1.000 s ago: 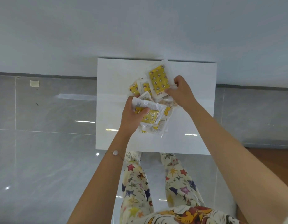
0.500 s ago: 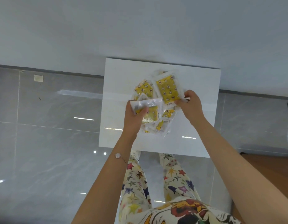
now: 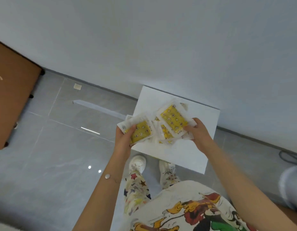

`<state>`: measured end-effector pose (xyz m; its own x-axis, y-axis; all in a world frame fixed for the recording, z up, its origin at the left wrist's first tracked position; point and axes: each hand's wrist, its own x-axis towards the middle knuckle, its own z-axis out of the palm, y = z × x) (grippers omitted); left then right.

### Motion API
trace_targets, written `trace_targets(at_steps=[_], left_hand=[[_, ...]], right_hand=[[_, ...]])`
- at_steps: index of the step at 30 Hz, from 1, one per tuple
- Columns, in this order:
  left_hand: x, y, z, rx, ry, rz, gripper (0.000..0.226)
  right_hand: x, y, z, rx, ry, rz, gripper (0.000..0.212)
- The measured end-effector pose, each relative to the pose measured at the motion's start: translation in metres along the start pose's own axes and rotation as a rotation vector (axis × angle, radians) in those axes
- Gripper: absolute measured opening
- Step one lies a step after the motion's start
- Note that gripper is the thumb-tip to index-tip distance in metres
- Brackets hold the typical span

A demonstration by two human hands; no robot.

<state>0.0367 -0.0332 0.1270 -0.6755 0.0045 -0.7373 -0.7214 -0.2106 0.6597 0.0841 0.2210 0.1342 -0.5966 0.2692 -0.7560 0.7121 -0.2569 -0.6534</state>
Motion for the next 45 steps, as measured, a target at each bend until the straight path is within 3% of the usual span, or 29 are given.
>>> trace_targets(at_steps=[4,9,13,16,20,22,27,33,45], left_hand=[[-0.069,0.039,-0.050,-0.079,0.054,0.101,0.041],[-0.148,0.064,-0.128,-0.228,0.129,0.229,0.026],[-0.201,0.075,-0.198,-0.378,0.191,0.263,0.049],[-0.235,0.085,-0.247,-0.477,0.246,0.314,0.045],[-0.266,0.089,-0.308,-0.546,0.369,0.400,0.057],[-0.277,0.089,-0.335,-0.556,0.443,0.417,0.054],[-0.297,0.086,-0.393,-0.595,0.561,0.447,0.040],[-0.314,0.075,-0.449,-0.664,0.714,0.448,0.043],[-0.309,0.103,-0.543,-0.876,1.039,0.484,0.045]], right_hand=[[-0.061,-0.040,0.039,-0.073,-0.122,-0.101,0.028],[-0.132,-0.070,0.108,-0.211,-0.236,-0.227,0.028],[-0.177,-0.076,0.175,-0.295,-0.329,-0.249,0.023],[-0.208,-0.074,0.229,-0.323,-0.409,-0.230,0.026],[-0.235,-0.070,0.297,-0.379,-0.475,-0.241,0.031],[-0.245,-0.068,0.328,-0.396,-0.481,-0.258,0.040],[-0.276,-0.064,0.408,-0.435,-0.551,-0.310,0.034],[-0.302,-0.041,0.497,-0.537,-0.676,-0.300,0.042],[-0.322,-0.015,0.692,-0.853,-1.073,-0.310,0.023]])
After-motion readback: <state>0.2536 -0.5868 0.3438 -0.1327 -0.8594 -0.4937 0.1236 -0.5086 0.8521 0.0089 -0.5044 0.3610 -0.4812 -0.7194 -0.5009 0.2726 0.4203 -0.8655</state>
